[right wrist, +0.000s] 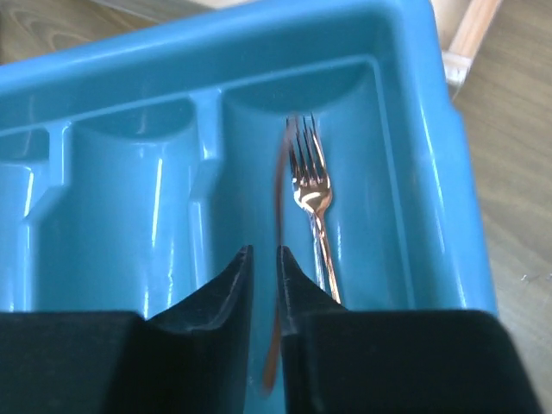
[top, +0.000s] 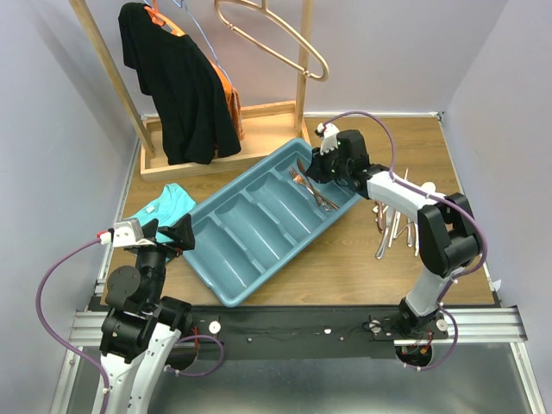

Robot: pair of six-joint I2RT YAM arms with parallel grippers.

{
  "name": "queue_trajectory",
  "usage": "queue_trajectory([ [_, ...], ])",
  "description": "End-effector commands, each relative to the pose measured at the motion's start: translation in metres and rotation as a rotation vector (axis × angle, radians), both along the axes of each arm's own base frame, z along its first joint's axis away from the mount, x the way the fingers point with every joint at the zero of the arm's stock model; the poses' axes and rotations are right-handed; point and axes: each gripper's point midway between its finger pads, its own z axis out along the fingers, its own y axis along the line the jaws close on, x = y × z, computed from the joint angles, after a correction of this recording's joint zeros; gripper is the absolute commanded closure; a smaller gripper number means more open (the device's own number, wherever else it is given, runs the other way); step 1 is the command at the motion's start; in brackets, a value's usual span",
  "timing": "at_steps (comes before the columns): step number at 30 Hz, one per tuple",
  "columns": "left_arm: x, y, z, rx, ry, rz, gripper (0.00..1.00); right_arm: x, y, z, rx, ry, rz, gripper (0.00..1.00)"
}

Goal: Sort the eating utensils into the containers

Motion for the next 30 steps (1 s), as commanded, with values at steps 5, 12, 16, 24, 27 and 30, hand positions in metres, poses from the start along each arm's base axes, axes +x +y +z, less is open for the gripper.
queue_trajectory([
  [5, -0.001, -0.003, 0.003, 0.008, -0.013, -0.018, 0.01, -0.005, -0.027, 0.009, -0.062, -0.027, -0.149, 0.46],
  [12, -0.002, -0.002, 0.002, 0.006, -0.011, -0.017, 0.01, -0.003, -0.089, 0.023, -0.135, -0.073, -0.465, 0.35],
  [16, -0.002, -0.002, 0.003, 0.005, -0.011, -0.016, 0.01, -0.007, -0.145, 0.026, -0.154, -0.055, -0.706, 0.3],
  [24, -0.002, -0.002, 0.003, 0.002, -0.014, -0.016, 0.01, -0.04, -0.26, 0.008, -0.141, 0.053, -1.086, 0.3],
  [27, -0.003, -0.002, 0.003, 0.002, -0.014, -0.016, 0.01, -0.057, -0.289, -0.002, -0.182, 0.061, -1.189, 0.3],
  [30, -0.002, -0.003, 0.003, 0.003, -0.012, -0.019, 0.01, -0.069, -0.313, -0.017, -0.181, 0.104, -1.272, 0.3],
])
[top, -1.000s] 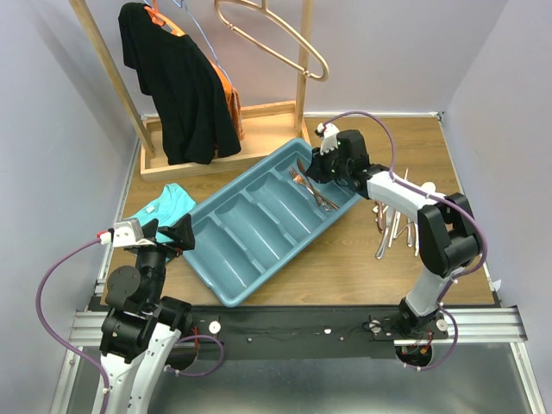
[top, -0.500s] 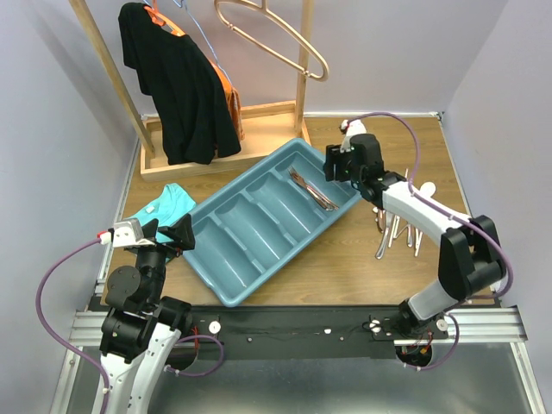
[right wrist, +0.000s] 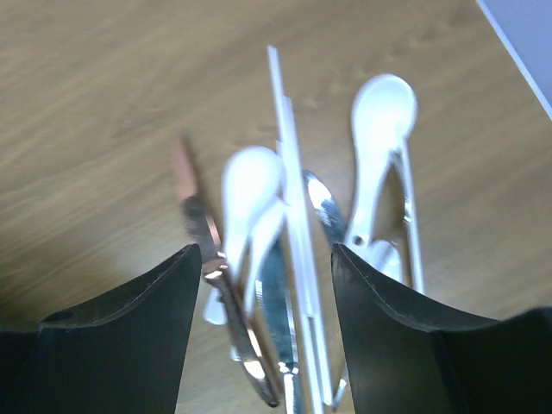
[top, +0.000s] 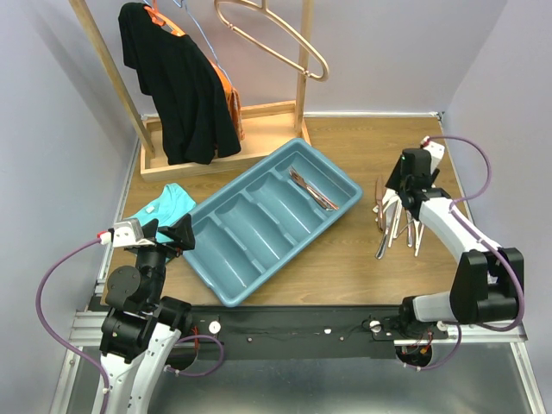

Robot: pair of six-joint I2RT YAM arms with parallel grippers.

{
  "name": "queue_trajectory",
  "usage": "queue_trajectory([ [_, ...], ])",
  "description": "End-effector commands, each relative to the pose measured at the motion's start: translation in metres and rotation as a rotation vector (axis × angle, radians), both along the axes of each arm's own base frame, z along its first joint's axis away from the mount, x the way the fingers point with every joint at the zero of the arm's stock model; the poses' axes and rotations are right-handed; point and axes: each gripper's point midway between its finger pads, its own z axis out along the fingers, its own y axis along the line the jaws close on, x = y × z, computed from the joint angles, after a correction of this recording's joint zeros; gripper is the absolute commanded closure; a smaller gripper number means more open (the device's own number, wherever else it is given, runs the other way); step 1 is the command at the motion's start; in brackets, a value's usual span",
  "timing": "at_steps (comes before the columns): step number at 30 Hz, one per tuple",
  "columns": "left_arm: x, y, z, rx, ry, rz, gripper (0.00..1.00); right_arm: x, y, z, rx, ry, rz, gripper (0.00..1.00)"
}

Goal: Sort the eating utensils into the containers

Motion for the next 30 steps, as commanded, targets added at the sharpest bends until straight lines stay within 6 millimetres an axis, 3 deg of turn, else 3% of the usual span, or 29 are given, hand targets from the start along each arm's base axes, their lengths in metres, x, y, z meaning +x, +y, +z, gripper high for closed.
queue_trajectory([
  [1, -0.002, -0.002, 0.003, 0.003, -0.015, -0.017, 0.01, -0.027, -0.04, -0.022, 0.007, 0.048, -0.183, 0.3],
  [6, -0.002, -0.002, 0.002, 0.003, -0.012, -0.017, 0.01, -0.037, -0.062, -0.051, 0.095, 0.094, -0.266, 0.32],
  [14, -0.002, -0.002, 0.003, 0.005, -0.013, -0.017, 0.01, -0.045, -0.086, -0.082, 0.195, 0.115, -0.35, 0.48],
  [22, -0.002, -0.002, 0.002, 0.006, -0.013, -0.017, 0.01, -0.042, -0.093, -0.102, 0.23, 0.146, -0.357, 0.62],
  [30, -0.001, -0.003, 0.001, 0.009, -0.008, -0.017, 0.01, -0.038, -0.093, -0.109, 0.236, 0.159, -0.34, 0.67],
])
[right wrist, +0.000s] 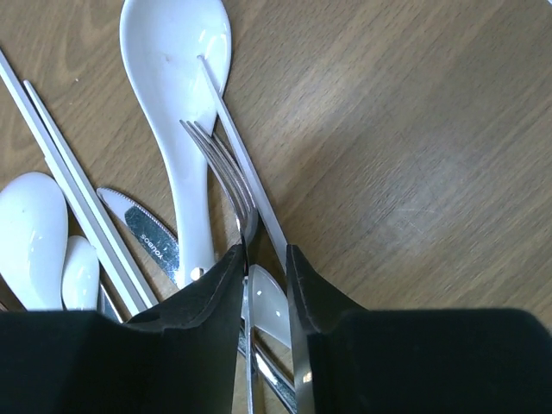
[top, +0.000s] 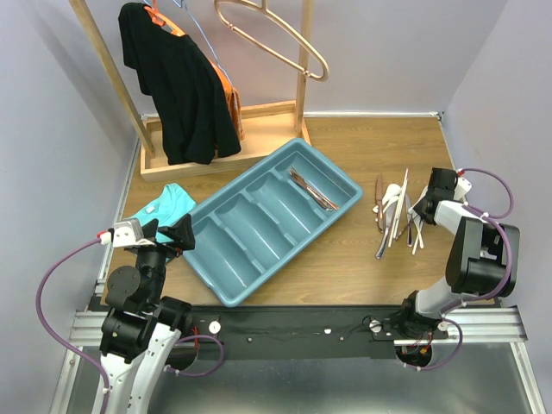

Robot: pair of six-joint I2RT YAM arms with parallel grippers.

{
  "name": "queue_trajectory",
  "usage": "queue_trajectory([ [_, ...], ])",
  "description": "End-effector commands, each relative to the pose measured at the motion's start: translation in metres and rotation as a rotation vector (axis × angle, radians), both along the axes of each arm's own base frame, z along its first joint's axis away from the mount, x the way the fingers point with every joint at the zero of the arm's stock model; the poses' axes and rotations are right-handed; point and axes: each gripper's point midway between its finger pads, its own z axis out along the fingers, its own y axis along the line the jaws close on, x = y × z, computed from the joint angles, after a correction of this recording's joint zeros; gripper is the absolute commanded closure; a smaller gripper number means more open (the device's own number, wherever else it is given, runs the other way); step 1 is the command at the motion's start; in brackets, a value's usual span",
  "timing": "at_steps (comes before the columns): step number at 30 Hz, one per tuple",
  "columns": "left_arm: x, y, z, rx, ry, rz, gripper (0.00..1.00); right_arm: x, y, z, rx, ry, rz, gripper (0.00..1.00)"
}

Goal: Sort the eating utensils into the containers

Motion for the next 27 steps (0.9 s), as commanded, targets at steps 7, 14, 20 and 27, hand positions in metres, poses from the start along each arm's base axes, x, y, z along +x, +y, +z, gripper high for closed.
queue_trajectory([
  [7, 0.0, -0.003, 0.001, 0.01, -0.006, -0.017, 0.01, 0.003, -0.003, 0.006, -0.008, -0.025, 0.001, 0.78],
  [14, 0.0, -0.003, 0.001, 0.008, -0.008, -0.018, 0.01, 0.004, -0.002, 0.03, -0.024, -0.081, 0.017, 0.99],
  [20, 0.0, -0.004, 0.001, 0.006, -0.005, -0.025, 0.01, 0.012, 0.009, 0.064, -0.014, -0.182, 0.092, 0.99],
  [27, 0.0, -0.005, 0.001, 0.007, -0.003, -0.026, 0.01, 0.036, 0.056, 0.112, 0.026, -0.358, 0.392, 0.99],
])
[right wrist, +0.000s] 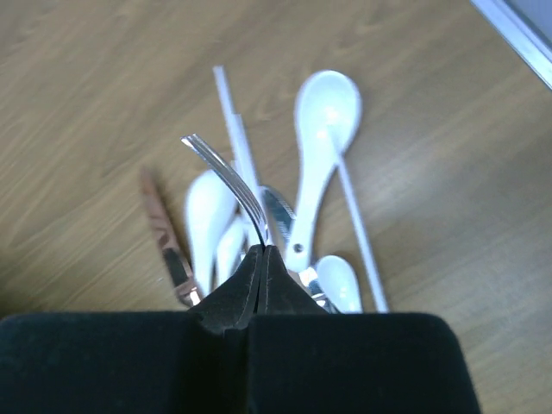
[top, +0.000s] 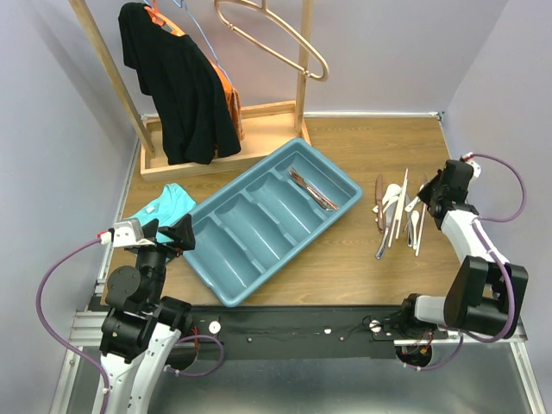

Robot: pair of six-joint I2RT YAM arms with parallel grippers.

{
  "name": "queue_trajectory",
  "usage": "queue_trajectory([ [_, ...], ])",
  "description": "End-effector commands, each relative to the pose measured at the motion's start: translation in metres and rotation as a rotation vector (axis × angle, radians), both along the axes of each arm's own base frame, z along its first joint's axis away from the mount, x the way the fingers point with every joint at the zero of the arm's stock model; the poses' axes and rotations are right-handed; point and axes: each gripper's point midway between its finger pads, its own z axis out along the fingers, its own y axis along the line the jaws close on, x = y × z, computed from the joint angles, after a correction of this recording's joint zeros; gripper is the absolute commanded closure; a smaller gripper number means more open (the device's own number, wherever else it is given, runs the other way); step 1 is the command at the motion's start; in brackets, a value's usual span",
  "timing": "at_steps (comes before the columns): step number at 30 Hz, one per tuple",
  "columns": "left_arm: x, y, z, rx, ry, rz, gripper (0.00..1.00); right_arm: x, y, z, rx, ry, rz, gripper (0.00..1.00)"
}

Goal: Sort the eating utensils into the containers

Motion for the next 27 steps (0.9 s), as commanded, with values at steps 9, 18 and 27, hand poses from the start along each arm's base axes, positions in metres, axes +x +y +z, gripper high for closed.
queue_trajectory([
  [9, 0.001, -0.005, -0.001, 0.01, 0.004, -0.028, 0.01, 0.053, 0.155, 0.087, -0.086, -0.24, 0.711, 0.99],
  [18, 0.002, -0.005, -0.001, 0.013, 0.01, -0.026, 0.01, 0.071, 0.289, 0.102, -0.15, -0.293, 1.171, 0.99],
  [27, 0.003, -0.004, -0.002, 0.016, 0.014, -0.022, 0.01, 0.092, 0.342, 0.046, -0.065, -0.195, 1.271, 0.97],
])
